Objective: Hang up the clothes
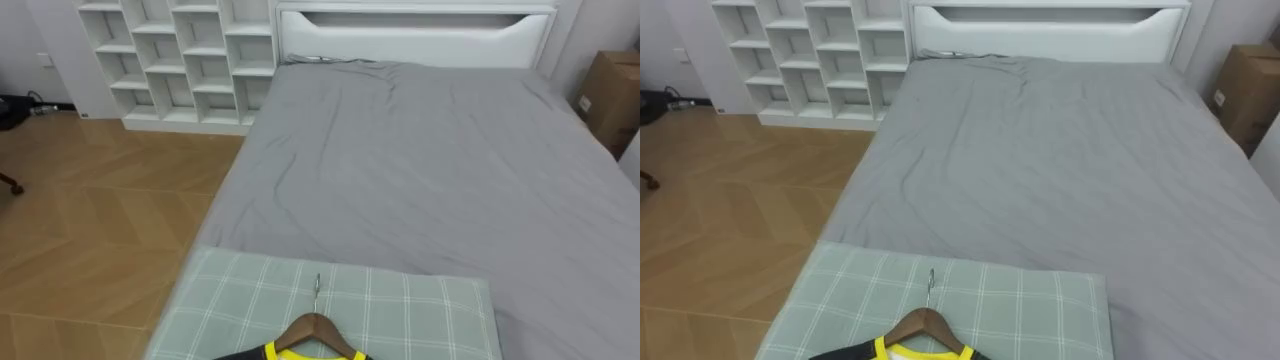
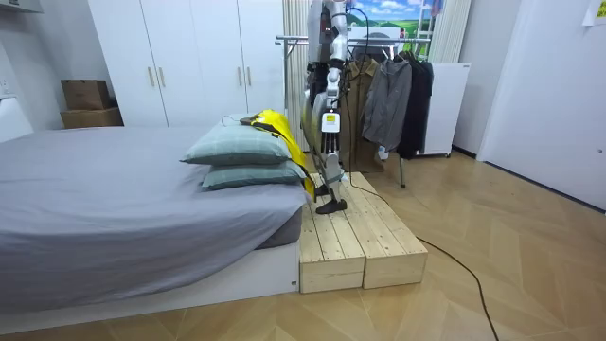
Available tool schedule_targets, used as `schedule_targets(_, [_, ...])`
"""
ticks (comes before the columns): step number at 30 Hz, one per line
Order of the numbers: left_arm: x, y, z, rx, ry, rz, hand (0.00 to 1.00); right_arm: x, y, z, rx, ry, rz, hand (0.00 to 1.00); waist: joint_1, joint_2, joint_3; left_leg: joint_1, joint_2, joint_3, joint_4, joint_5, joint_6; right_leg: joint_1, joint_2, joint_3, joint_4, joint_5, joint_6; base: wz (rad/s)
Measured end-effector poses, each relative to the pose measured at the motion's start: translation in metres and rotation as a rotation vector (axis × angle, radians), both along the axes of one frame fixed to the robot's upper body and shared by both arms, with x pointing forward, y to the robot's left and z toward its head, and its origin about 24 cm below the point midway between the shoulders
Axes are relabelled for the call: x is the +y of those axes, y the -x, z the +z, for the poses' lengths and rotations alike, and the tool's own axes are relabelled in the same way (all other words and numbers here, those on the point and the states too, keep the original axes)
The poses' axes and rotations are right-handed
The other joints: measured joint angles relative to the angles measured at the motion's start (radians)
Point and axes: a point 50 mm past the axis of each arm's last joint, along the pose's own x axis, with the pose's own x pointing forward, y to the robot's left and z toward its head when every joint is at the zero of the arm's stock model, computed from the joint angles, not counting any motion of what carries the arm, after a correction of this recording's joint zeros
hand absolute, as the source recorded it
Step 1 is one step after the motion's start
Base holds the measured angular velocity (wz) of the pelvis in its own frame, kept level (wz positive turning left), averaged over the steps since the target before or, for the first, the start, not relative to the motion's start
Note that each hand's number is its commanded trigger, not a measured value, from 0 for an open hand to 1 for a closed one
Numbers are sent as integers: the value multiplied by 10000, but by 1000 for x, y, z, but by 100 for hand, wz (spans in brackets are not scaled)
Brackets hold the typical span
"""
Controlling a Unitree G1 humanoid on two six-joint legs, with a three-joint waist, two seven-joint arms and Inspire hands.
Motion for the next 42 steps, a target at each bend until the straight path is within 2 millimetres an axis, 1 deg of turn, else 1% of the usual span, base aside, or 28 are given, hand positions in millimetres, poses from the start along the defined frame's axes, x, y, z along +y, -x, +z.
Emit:
schedule_targets(15, [-1,2,0,183,-104,-255,0,0,2,0,164,-57,74,0,-6,-28,1,8,5,53,3,-1,1,12,8,87,19,0,0,-1])
schedule_targets(25, [-2,8,-1,380,-100,-368,0,3,6,-1,467,-273,736,0,8,-89,-2,10,7,64,11,0,2,18,10,122,29,0,0,0])
schedule_targets(34, [-2,10,-1,507,-112,-335,0,5,9,-1,740,-480,732,0,22,-198,34,4,13,59,145,-6,2,3,14,122,48,0,0,0])
schedule_targets(42, [-2,11,-1,587,-101,-313,0,5,10,-1,841,-461,700,0,34,-186,30,7,18,62,164,-6,3,-63,21,148,161,0,1,0])
